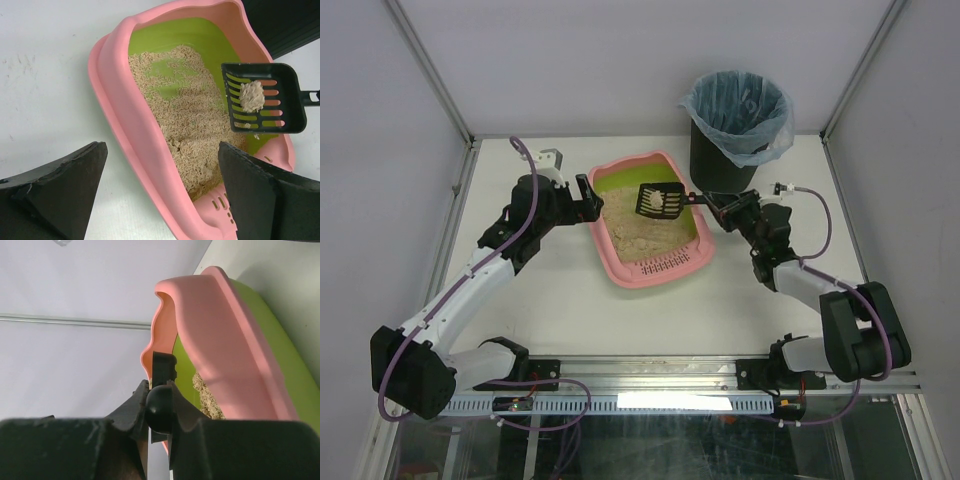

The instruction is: Clean the litter box

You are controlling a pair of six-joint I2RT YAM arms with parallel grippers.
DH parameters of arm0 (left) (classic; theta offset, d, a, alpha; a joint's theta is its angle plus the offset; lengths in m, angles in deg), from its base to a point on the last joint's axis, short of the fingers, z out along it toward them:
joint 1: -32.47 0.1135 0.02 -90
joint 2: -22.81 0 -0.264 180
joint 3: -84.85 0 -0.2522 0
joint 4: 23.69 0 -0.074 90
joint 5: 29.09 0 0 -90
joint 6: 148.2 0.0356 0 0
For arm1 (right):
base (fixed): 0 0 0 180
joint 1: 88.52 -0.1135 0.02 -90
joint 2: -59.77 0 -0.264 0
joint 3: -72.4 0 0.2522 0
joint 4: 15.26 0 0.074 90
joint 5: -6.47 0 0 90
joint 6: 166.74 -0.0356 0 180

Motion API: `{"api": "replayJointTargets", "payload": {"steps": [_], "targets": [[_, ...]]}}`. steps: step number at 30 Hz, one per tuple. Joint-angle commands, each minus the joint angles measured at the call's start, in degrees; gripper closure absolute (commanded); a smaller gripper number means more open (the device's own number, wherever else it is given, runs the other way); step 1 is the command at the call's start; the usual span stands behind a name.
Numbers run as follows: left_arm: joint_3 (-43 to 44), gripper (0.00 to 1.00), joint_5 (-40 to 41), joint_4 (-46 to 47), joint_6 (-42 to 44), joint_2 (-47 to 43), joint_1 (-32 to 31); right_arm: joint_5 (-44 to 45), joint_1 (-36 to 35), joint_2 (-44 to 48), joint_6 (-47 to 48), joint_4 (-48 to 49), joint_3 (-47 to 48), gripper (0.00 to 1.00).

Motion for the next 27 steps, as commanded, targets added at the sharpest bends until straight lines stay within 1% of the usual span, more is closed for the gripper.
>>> {"api": "replayJointTargets", "payload": {"steps": [1, 3, 6, 9, 11, 13, 14, 17, 19, 21, 27], "targets": [[0.19, 0.01, -0.42, 2.87, -0.51, -2.08, 0.61, -1.4, -2.7, 0.44, 2.14, 2.09, 4.29, 1.0], [0.88, 0.01, -1.65, 2.98, -0.31, -1.34, 0.6, -0.77, -2.75, 0.21, 3.84, 0.75, 4.6, 1.0], [0.89, 0.02, -1.58, 2.32, -0.13, -1.62, 0.61, 0.44, 0.6, 0.83, 0.23, 2.15, 2.14, 1.0], [-0.02, 0.01, -0.7, 3.07, -0.72, -2.32, 0.58, -2.69, -1.83, 0.16, 3.27, -0.15, 5.63, 1.0], [0.51, 0.01, -1.81, 3.19, -0.59, -1.77, 0.61, -1.32, -1.69, 0.59, 4.52, -1.45, 6.32, 1.0], [1.0, 0.02, -2.12, 2.69, -0.16, -1.63, 0.54, 0.33, 0.59, 1.52, 1.65, -1.82, 4.81, 1.0], [0.83, 0.01, -1.75, 2.64, -0.21, -1.9, 0.58, 0.21, 0.85, 1.51, 0.74, -0.38, 4.16, 1.0], [0.11, 0.01, -1.08, 2.94, -0.67, -2.47, 0.61, -3.64, -0.92, 0.28, 1.55, -1.11, 7.41, 1.0], [0.47, 0.01, -1.68, 2.95, -0.39, -2.08, 0.6, -3.07, -0.7, 0.73, 0.02, -2.0, 7.72, 1.0], [0.68, 0.01, -1.46, 2.78, -0.26, -2.2, 0.54, -1.85, -0.07, 2.04, -1.16, -4.78, 8.51, 1.0], [0.36, 0.01, -1.03, 2.76, -0.34, -2.73, 0.59, 1.72, 0.2, 5.79, -3.0, -16.09, 15.03, 1.0]]}}
